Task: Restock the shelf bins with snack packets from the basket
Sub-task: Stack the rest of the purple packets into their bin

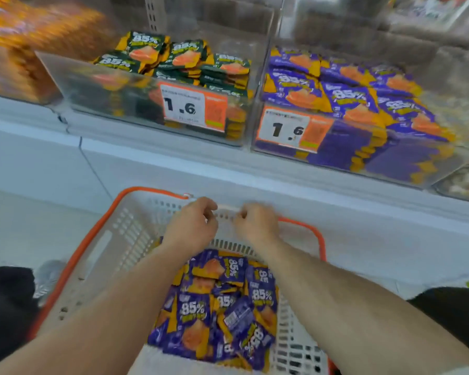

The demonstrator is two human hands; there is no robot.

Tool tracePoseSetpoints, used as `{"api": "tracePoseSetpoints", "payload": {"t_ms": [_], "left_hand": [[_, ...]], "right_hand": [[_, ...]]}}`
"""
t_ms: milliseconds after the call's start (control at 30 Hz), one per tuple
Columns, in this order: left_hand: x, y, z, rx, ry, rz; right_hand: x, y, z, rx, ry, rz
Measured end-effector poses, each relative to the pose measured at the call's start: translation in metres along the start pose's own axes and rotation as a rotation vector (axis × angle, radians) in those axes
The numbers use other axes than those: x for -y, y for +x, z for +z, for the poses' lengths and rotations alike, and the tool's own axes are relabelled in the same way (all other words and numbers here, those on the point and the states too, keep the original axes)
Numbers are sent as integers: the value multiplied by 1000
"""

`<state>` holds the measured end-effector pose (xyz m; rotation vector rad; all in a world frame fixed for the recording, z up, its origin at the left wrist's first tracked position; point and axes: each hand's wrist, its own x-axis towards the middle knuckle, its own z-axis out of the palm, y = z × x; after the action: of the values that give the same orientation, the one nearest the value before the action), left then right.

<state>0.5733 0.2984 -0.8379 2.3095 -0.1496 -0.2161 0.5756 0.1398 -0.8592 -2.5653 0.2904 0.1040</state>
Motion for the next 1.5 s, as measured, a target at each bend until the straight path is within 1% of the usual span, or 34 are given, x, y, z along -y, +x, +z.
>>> {"api": "tracePoseSetpoints", "payload": {"t_ms": [67, 100, 133, 200, 300, 400, 467, 567, 633, 700, 767, 833, 933, 1033, 1100, 1167, 1267, 1300, 1367, 1433, 1500], "left_hand": [[14, -2, 9, 61, 35, -49], [19, -4, 15, 101, 49, -58], [23, -6, 22, 143, 60, -63], [31, -8, 35, 222, 79, -78], [40, -9, 48, 310, 134, -93], [44, -9, 53, 362, 136, -127], [46, -7, 53, 370, 131, -137], [47, -6, 54, 379, 130, -146], [48, -6, 54, 382, 134, -152], [48, -7, 54, 390, 148, -154], [49, -8, 54, 413, 168, -152], [49, -11, 53, 454, 204, -146], [45, -17, 48, 495, 269, -138], [37, -21, 38, 494, 335, -113], [29, -22, 29, 493, 329, -81], [16, -23, 18, 502, 322, -20], [-11, -24, 1, 512, 209, 37], [-19, -24, -6, 477, 173, 68], [-37, -20, -24, 330, 161, 141], [-58, -19, -48, 203, 148, 186], [-79, -18, -73, 146, 121, 209]], "right_hand": [[-31, -10, 35, 309, -82, 175], [-44, -16, 50, 427, -127, 232], [-57, -21, 64, 501, -165, 253], [-75, -27, 82, 560, -201, 270], [-82, -34, 93, 646, -226, 279], [-86, -46, 99, 739, -424, 200], [-91, -54, 106, 769, -520, 144], [-95, -57, 109, 743, -596, 96], [-92, -53, 104, 713, -604, 62], [-86, -48, 96, 716, -582, 77], [-80, -43, 89, 755, -550, 120], [-72, -39, 75, 771, -518, 130], [-52, -35, 44, 790, -531, 48], [-37, -30, 18, 791, -554, 76], [-24, -25, -3, 794, -537, 55], [-11, -19, -28, 789, -456, 30], [13, -15, -71, 687, -198, 9], [20, -15, -84, 643, -82, 7], [32, -16, -108, 561, 134, 10], [45, -24, -135, 471, 269, -34], [58, -33, -160, 351, 391, -51]]}}
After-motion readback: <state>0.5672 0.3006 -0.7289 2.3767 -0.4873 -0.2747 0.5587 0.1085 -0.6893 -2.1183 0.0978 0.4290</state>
